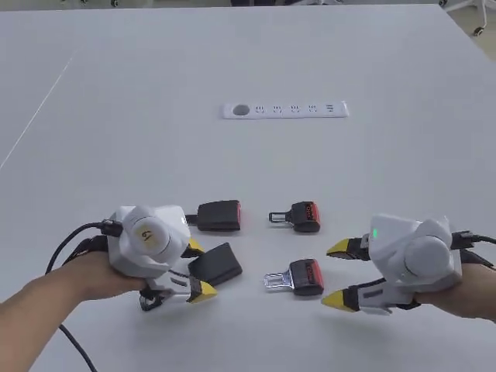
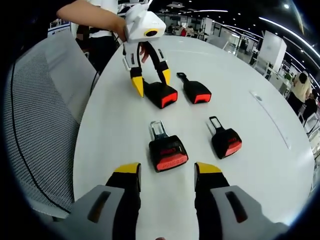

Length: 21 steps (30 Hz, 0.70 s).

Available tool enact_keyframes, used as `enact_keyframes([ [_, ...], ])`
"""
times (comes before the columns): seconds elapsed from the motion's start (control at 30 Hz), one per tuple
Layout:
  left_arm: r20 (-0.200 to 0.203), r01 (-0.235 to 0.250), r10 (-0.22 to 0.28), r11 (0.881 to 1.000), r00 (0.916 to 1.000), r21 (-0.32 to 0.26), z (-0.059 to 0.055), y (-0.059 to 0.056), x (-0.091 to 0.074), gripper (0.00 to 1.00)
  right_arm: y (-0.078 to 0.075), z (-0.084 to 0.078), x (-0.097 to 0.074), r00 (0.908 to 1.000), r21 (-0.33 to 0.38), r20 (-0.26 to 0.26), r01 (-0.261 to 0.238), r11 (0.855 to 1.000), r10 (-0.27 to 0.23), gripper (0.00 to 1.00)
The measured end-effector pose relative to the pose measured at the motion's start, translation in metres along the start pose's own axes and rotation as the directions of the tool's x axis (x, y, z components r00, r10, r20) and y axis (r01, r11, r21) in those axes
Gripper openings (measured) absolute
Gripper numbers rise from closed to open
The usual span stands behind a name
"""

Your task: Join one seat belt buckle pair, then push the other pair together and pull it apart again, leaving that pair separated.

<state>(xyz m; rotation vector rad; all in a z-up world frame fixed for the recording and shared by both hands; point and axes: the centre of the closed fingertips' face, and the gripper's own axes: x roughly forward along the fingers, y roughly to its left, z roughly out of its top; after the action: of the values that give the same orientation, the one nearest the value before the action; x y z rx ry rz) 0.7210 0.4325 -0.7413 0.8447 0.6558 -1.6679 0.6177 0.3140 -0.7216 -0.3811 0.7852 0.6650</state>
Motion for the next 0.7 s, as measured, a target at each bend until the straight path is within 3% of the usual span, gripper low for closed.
enact_keyframes([
  [0.3,0.001,0.025,-0.025,1.000,0.9997,0.019,0.000,0.000,0.002,0.36,-0.004,0.000,0.011,0.9992,-0.013,-0.008,-0.040,0.999,0.039,0.37],
  [0.4,-0.013,0.042,-0.041,0.998,0.9991,0.050,-0.001,0.000,0.003,0.36,-0.004,-0.002,0.015,0.9974,-0.040,-0.029,-0.067,0.997,0.065,0.37],
  [0.7,-0.036,0.087,-0.084,0.990,0.9958,0.111,-0.001,-0.003,0.005,0.35,-0.005,-0.001,0.021,0.9940,-0.044,-0.033,-0.106,0.993,0.104,0.34],
])
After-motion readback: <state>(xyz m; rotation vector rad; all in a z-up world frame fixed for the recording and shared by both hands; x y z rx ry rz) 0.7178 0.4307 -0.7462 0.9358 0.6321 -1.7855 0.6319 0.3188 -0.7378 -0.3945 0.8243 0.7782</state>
